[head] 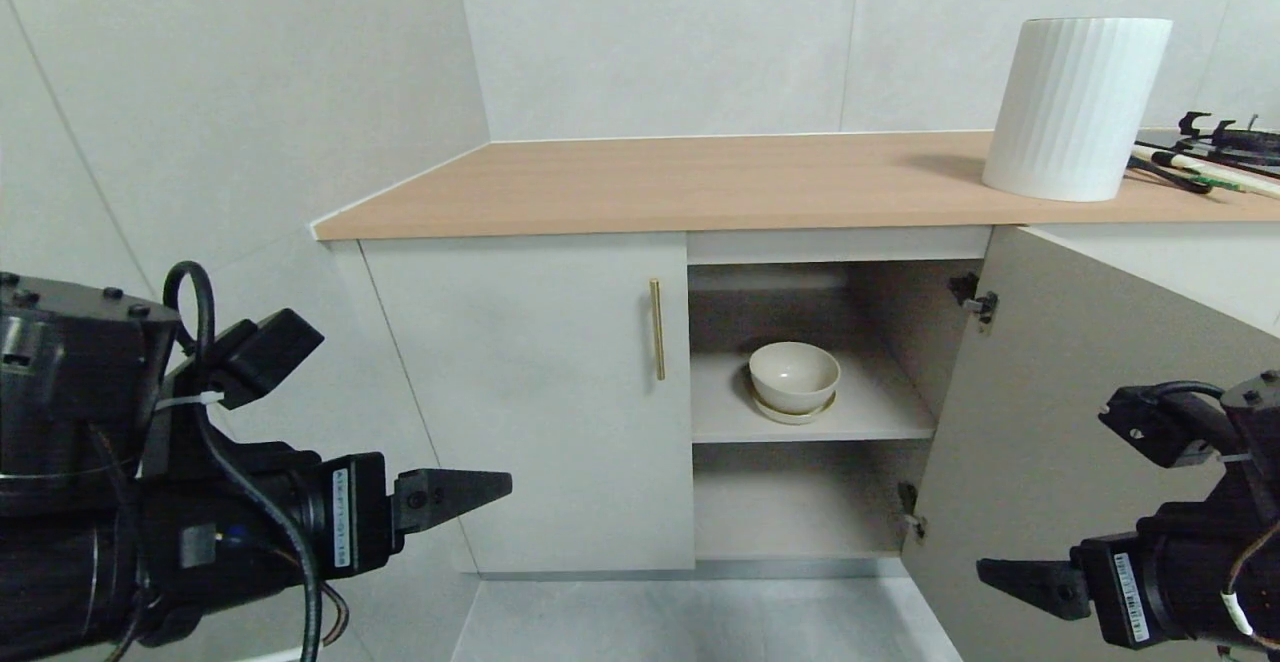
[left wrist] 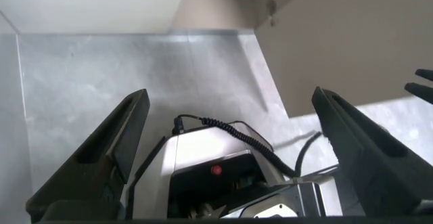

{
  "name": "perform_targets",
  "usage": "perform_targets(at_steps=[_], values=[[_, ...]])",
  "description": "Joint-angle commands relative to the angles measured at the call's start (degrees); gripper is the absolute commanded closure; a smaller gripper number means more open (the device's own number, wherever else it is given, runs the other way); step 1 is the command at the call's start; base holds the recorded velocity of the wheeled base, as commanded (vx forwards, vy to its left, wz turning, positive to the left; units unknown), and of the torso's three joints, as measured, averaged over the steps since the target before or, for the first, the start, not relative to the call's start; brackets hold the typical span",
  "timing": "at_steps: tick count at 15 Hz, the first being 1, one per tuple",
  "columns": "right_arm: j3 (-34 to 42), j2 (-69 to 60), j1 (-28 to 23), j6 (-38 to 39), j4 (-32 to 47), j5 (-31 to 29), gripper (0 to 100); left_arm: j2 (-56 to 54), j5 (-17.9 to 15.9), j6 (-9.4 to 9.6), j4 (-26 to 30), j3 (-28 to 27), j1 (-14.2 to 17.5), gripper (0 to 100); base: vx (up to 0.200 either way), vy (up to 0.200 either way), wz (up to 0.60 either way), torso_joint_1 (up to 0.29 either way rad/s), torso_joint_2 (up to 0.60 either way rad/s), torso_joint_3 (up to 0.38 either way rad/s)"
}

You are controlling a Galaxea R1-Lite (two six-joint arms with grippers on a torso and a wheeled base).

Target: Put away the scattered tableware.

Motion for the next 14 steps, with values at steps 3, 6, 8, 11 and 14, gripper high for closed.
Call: perform_targets(at_steps=[3,6,8,11,14], values=[[0.0,0.6,0.0,-0.1,0.2,0.0,0,0.2,0.1,0.04,-0.1,0.1,0.0,0,-0.2,0.0,0.0,-0.001,0.0,-0.001],[0.1,0.6,0.0,-0.1,0.2,0.0,0,0.0,0.2,0.04,0.0,0.1,0.0,0,-0.067,0.0,0.0,-0.001,0.0,-0.001],[0.1,0.5,0.0,-0.1,0.2,0.0,0,0.0,0.2,0.13,0.0,0.1,0.0,0,0.0,0.0,0.0,0.0,0.0,0.0],[0.0,0.6,0.0,-0.1,2.1,0.0,0,-0.1,0.6,1.01,-0.1,0.3,0.0,0,0.0,0.0,0.0,0.0,0.0,0.0],[0.0,0.4,0.0,-0.1,2.3,-0.2,0,-0.1,2.6,3.2,-0.1,1.0,0.0,0,0.0,0.0,0.0,0.0,0.0,0.0]])
